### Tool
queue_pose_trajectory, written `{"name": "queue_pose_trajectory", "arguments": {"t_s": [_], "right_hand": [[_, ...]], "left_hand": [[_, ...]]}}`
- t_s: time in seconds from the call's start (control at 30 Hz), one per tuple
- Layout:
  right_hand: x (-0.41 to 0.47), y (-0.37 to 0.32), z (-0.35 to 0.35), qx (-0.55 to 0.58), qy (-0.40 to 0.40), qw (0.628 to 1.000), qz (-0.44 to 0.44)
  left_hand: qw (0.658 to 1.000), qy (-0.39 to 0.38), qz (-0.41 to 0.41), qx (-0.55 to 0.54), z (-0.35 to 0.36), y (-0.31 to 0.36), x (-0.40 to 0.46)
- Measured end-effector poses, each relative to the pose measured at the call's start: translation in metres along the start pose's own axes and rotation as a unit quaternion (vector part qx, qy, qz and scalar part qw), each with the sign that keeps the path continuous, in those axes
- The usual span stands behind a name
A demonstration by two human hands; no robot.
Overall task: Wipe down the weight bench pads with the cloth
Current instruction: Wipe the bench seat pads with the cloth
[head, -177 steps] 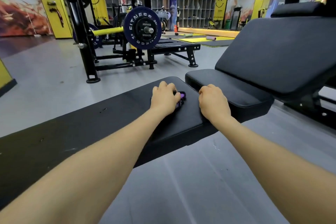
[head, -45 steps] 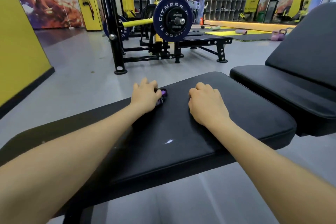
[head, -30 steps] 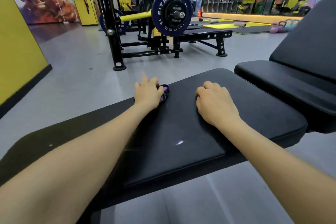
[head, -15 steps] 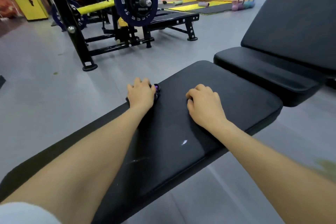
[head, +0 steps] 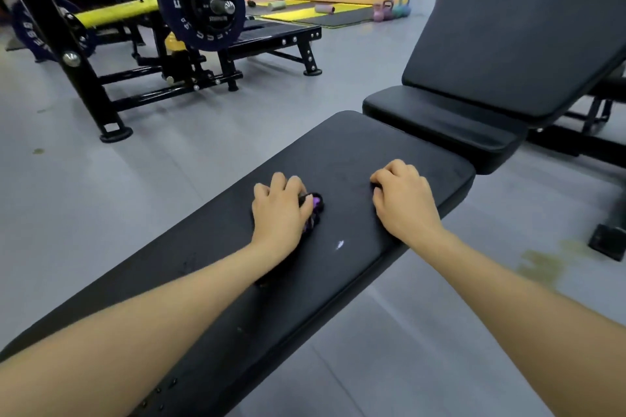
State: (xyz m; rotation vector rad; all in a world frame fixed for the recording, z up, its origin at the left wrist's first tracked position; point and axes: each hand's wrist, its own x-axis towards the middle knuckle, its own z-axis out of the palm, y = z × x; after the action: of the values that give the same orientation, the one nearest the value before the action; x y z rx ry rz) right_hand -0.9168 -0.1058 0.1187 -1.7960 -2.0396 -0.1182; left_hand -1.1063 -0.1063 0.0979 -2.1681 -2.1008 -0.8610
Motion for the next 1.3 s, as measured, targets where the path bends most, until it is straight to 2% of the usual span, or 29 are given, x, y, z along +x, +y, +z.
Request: {"name": "queue_pose_trajectory", "arguments": {"t_s": [0.13, 0.2, 0.37, 0.47, 0.67, 0.8, 0.97, 1.07, 1.3], "right_hand": [[-0.001, 0.007, 0.01, -0.023, 0.073, 0.997, 0.029], [-0.003, 0.008, 0.018, -0.023, 0.108, 0.993, 0.038], [-0.007, 0.008, 0.018, 0.006, 0.096, 0.993, 0.066], [-0.007, 0.008, 0.015, 0.024, 0.086, 0.994, 0.064], [-0.006, 0.007, 0.024, 0.023, 0.137, 0.988, 0.069], [-0.005, 0.01, 0.024, 0.027, 0.129, 0.989, 0.067], [-0.008, 0.015, 0.015, 0.091, 0.096, 0.989, 0.072], [-0.016, 0.017, 0.012, 0.111, 0.105, 0.985, 0.083], [-0.034, 0.017, 0.026, 0.07, 0.197, 0.972, 0.107]], "left_hand": [[0.999, -0.03, -0.021, 0.014, 0.022, 0.023, 0.063], [0.999, -0.028, -0.017, 0.003, 0.024, 0.026, 0.067], [0.994, -0.015, 0.088, -0.065, -0.001, 0.01, -0.022], [0.991, -0.025, 0.109, -0.067, -0.011, 0.007, -0.052], [0.993, -0.021, 0.119, -0.009, 0.021, 0.051, 0.018], [0.995, -0.041, 0.093, 0.002, 0.033, 0.076, 0.053], [0.986, -0.043, 0.149, -0.066, 0.01, 0.05, -0.007], [0.981, -0.056, 0.171, -0.078, -0.007, 0.034, -0.048], [0.991, -0.034, 0.131, -0.002, 0.019, 0.07, -0.003]]}}
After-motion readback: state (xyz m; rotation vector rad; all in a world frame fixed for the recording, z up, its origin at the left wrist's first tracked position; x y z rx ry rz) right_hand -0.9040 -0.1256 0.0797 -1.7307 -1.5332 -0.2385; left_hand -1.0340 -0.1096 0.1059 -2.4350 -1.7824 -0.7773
